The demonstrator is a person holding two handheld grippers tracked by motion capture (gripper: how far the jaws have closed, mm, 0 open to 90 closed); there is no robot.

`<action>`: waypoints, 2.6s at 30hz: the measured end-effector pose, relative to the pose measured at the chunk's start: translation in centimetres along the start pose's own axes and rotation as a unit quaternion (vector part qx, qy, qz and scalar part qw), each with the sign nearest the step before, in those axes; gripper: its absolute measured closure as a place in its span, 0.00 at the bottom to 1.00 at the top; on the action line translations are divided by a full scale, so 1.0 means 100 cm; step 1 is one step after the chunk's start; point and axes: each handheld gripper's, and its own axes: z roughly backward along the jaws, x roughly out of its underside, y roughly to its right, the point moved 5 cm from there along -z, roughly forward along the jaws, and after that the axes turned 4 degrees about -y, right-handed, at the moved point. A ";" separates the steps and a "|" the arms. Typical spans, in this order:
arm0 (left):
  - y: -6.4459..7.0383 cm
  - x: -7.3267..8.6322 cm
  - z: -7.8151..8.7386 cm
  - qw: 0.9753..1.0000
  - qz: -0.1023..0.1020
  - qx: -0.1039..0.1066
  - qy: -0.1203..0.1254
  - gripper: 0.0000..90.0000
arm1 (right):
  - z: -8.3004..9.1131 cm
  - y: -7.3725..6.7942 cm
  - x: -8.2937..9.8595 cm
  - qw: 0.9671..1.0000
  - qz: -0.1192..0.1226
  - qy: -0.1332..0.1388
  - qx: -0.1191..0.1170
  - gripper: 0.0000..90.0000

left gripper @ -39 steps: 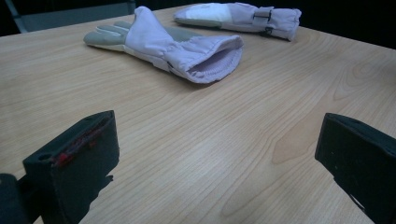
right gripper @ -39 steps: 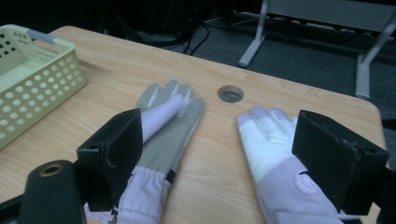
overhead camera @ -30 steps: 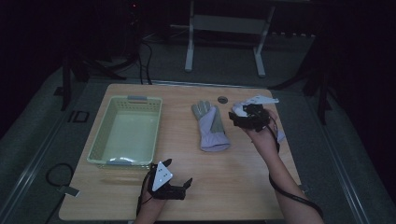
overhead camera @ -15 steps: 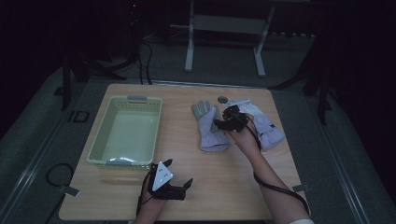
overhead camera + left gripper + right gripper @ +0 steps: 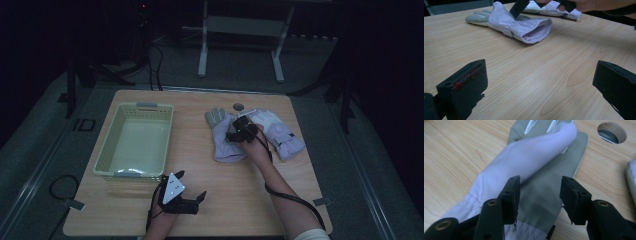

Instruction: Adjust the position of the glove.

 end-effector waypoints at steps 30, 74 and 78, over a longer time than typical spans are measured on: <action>-0.002 0.000 0.000 1.000 0.009 -0.002 0.000 0.00 | 0.016 -0.017 0.002 0.999 -0.038 0.033 -0.014 0.96; 0.000 0.000 0.000 1.000 0.000 -0.008 0.000 0.00 | 0.062 -0.050 0.120 0.997 -0.054 0.031 -0.037 0.78; 0.000 0.000 0.000 1.000 0.000 -0.008 0.001 0.00 | 0.060 -0.051 0.121 0.999 -0.019 0.035 -0.035 0.68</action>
